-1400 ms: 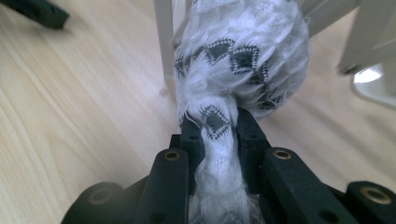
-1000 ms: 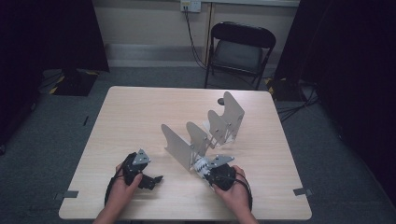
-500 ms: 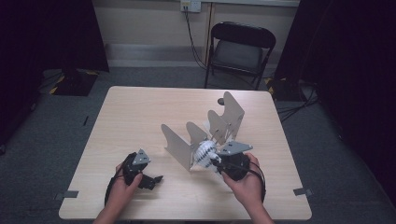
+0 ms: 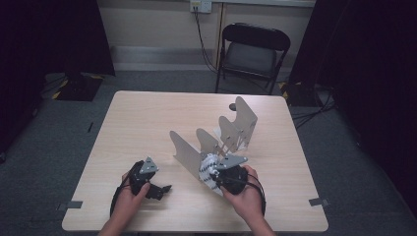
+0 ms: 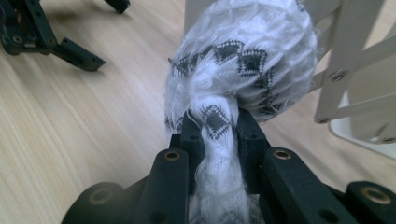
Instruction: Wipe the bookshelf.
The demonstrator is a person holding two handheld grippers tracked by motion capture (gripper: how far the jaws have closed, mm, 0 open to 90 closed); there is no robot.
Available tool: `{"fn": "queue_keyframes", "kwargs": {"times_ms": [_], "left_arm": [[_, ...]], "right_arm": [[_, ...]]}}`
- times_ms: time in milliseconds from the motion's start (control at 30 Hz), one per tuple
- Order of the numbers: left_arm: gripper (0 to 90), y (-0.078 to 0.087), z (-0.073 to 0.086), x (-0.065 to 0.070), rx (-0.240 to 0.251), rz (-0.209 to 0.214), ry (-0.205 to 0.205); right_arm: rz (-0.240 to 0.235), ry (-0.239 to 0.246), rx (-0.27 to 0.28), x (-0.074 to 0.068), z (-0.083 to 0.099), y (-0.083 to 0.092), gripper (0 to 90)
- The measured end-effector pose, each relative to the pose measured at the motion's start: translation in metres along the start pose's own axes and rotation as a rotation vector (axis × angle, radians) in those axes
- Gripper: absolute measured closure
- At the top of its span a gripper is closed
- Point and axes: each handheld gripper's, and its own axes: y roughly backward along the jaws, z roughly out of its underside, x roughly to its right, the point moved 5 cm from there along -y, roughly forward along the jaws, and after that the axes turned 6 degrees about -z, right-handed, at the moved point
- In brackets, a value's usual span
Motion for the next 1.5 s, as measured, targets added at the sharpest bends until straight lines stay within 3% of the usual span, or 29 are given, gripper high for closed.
{"fn": "queue_keyframes", "kwargs": {"times_ms": [467, 700, 867, 1100, 1333, 1500], "left_arm": [[0.0, 0.000, 0.000, 0.000, 0.000, 0.000, 0.000], [0.0, 0.000, 0.000, 0.000, 0.000, 0.000, 0.000], [0.0, 0.000, 0.000, 0.000, 0.000, 0.000, 0.000], [0.0, 0.000, 0.000, 0.000, 0.000, 0.000, 0.000], [0.0, 0.000, 0.000, 0.000, 0.000, 0.000, -0.001], [0.0, 0.000, 0.000, 0.000, 0.004, -0.004, 0.002]], "right_arm": [[-0.032, -0.019, -0.095, -0.007, 0.035, -0.038, 77.2], [-0.033, -0.021, -0.109, -0.005, 0.041, -0.041, 77.2], [-0.019, -0.023, -0.110, -0.001, 0.040, -0.029, 77.2], [0.012, -0.024, -0.064, 0.008, 0.025, 0.005, 77.1], [0.032, -0.006, 0.004, 0.012, -0.005, 0.038, 77.2], [0.026, 0.021, 0.048, 0.006, -0.027, 0.049, 77.2]]}}
